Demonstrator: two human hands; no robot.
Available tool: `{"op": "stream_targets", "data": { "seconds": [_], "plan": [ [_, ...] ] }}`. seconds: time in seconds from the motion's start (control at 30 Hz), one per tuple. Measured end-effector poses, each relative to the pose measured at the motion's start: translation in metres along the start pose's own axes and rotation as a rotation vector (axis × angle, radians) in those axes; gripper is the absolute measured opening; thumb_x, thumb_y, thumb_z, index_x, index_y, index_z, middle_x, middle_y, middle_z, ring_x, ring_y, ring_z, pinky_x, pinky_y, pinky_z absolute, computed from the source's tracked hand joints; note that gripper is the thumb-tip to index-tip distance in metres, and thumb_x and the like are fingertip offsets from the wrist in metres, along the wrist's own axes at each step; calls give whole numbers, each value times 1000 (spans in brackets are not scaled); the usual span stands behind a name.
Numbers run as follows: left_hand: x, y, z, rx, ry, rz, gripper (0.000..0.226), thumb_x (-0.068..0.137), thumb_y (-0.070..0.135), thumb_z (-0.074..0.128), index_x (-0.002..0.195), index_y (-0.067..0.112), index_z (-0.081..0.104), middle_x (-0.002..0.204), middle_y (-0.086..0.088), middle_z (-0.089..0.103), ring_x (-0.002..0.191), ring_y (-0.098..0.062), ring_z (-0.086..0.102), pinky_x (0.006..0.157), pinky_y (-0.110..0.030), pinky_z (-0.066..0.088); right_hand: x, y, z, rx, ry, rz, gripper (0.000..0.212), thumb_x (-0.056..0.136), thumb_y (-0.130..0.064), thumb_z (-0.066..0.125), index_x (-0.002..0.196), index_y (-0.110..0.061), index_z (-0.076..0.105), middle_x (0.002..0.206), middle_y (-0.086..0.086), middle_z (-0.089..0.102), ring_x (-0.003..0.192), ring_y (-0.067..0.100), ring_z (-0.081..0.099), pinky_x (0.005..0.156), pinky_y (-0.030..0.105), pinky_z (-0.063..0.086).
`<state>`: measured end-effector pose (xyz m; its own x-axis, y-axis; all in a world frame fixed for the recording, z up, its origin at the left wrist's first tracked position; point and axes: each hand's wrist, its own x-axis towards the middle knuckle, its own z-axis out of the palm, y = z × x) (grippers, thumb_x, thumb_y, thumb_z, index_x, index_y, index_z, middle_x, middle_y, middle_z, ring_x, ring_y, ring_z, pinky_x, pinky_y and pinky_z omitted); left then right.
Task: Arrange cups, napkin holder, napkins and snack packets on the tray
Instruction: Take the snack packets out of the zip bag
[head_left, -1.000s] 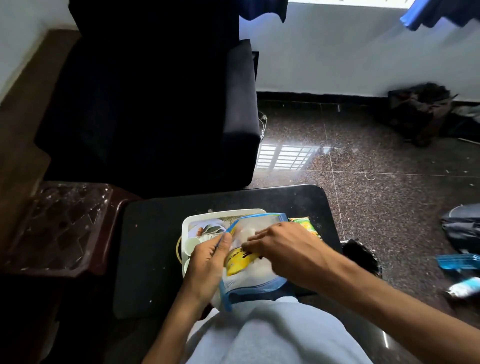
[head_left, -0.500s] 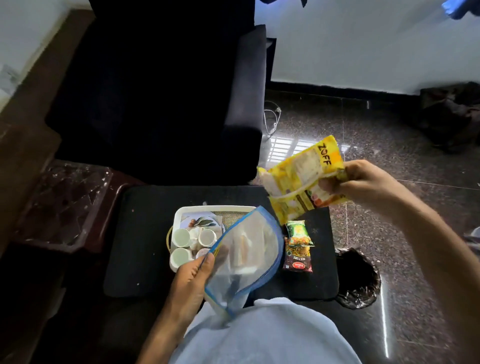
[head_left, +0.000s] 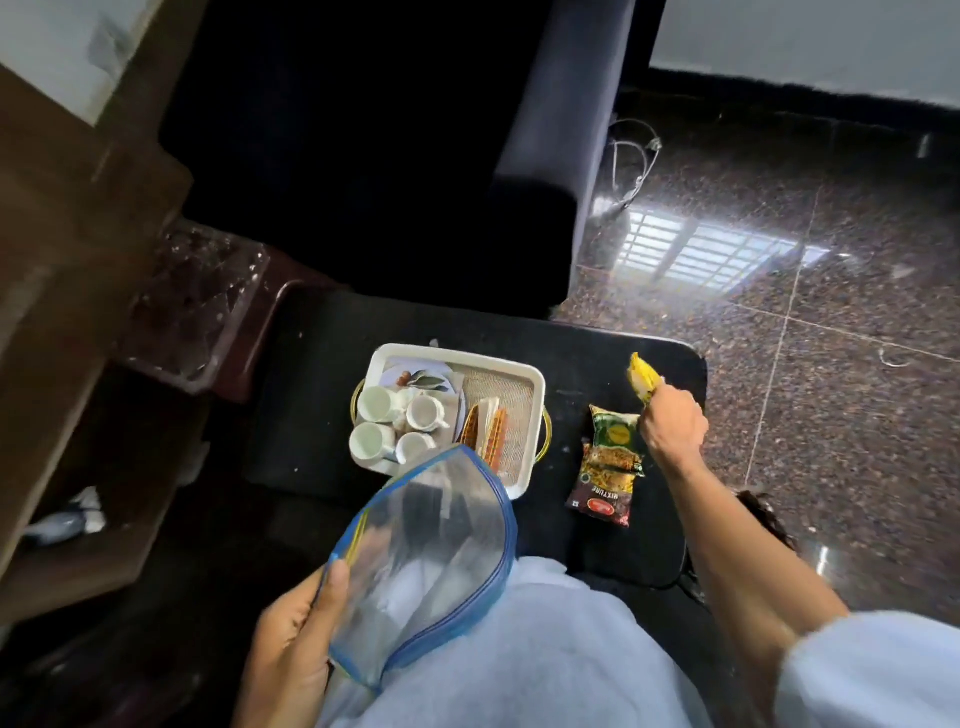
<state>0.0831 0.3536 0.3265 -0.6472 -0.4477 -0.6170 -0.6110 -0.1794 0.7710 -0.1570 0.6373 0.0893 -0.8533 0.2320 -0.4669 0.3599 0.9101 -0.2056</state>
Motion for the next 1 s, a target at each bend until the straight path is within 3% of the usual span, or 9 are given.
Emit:
{"op": "stream_targets", "data": {
  "seconds": [0.17, 0.27, 0.33, 0.43, 0.57, 0.67, 0.8, 0.9, 1.0],
  "plan": [
    [-18, -3, 2, -3, 34, -9, 36, 90, 36, 50, 105, 30, 82, 123, -1, 76, 118, -12, 70, 101, -24, 51, -8, 15, 56, -61, -127, 32, 31, 97, -4, 39, 119, -7, 61, 129, 18, 62, 126, 35, 51, 107, 51, 37],
    [-21, -5, 7, -3, 21, -18, 37, 90, 35, 50, 106, 20, 80, 124, -4, 76, 119, -14, 70, 100, -25, 52, -22, 17, 73, 7, -252, 42, 47, 101, -8, 36, 148, -7, 37, 159, 17, 32, 148, 34, 27, 120, 57, 17],
    [-19, -5, 10, -9, 1, -16, 37, 92, 34, 49, 108, 19, 78, 124, -4, 76, 119, -15, 70, 95, -20, 55, -31, 19, 79, 36, -270, 51, 54, 104, -8, 33, 156, -7, 22, 165, 14, 17, 153, 31, 15, 122, 59, 12],
    [-16, -3, 15, 10, -49, 2, 37, 93, 36, 49, 110, 21, 78, 125, -2, 76, 120, -15, 69, 94, -17, 55, -42, 23, 79, 34, -262, 24, 61, 101, -11, 43, 157, -5, 17, 162, 13, 23, 151, 31, 20, 121, 59, 18],
    [-11, 1, 21, 22, -128, 37, 38, 92, 41, 50, 110, 25, 80, 127, -2, 75, 121, -13, 69, 98, -20, 53, -53, 38, 65, 111, -149, -72, 57, 92, -10, 57, 144, -3, 35, 143, 17, 43, 130, 36, 44, 102, 51, 44],
    [-6, 5, 24, 46, -175, 64, 43, 91, 46, 51, 115, 22, 77, 126, 1, 75, 121, -12, 69, 93, -14, 54, -63, 47, 43, 224, -69, -140, 53, 91, -10, 61, 140, 0, 43, 150, 20, 40, 134, 38, 42, 104, 48, 44],
    [5, 16, 29, 50, -220, 99, 41, 95, 39, 50, 117, 16, 76, 122, -1, 77, 116, -12, 71, 82, -13, 56, -95, 36, 2, 489, -11, -423, 68, 89, -28, 74, 146, -5, 45, 150, 14, 48, 141, 28, 42, 116, 39, 35],
    [17, 27, 32, 35, -280, 143, 43, 93, 38, 50, 119, 13, 74, 122, -1, 77, 116, -13, 71, 85, -16, 58, -138, 9, -33, 636, -36, -771, 95, 74, -60, 78, 152, -25, 36, 154, -13, 42, 141, 7, 41, 115, 23, 33],
    [29, 38, 34, 52, -395, 180, 48, 91, 40, 50, 123, 11, 71, 124, -1, 76, 118, -14, 70, 96, -18, 55, -176, -24, -44, 691, -94, -941, 105, 71, -57, 84, 155, -28, 28, 158, -14, 37, 146, 9, 37, 116, 30, 37]
  ]
}}
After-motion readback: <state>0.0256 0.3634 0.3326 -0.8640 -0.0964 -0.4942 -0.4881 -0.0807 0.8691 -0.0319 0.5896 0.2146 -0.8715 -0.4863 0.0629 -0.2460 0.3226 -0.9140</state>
